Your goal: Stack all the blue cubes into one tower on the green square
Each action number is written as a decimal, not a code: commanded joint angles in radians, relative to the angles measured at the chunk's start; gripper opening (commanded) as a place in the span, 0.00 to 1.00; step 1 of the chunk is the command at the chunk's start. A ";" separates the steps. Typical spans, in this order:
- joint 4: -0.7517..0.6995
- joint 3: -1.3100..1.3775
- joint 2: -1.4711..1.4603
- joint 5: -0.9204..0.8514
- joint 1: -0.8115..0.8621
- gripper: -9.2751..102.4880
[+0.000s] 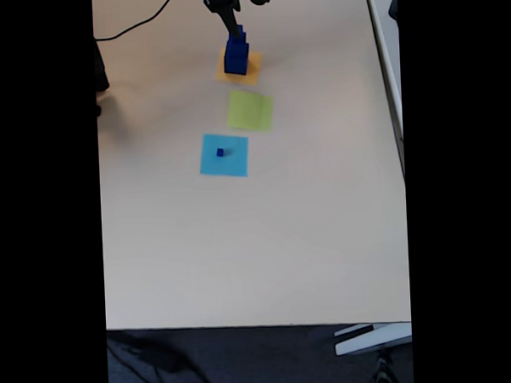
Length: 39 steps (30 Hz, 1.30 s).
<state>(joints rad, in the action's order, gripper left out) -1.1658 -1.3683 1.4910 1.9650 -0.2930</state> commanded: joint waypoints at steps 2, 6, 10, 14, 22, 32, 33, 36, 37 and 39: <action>0.003 0.026 0.011 -0.025 0.008 0.36; 0.003 0.017 0.011 -0.051 0.023 0.35; 0.008 0.002 0.008 -0.067 0.034 0.35; 0.006 -0.003 0.005 -0.081 0.040 0.35; 0.006 -0.003 -0.011 -0.087 0.037 0.35; 0.008 -0.003 -0.031 -0.089 0.031 0.35; 0.008 -0.003 -0.032 -0.087 0.029 0.35; 0.008 -0.003 -0.035 -0.086 0.028 0.34; 0.008 -0.003 -0.037 -0.086 0.028 0.33; 0.008 -0.003 -0.040 -0.087 0.028 0.33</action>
<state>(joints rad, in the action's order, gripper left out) -1.1674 -1.3760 1.4465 1.8837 -0.2577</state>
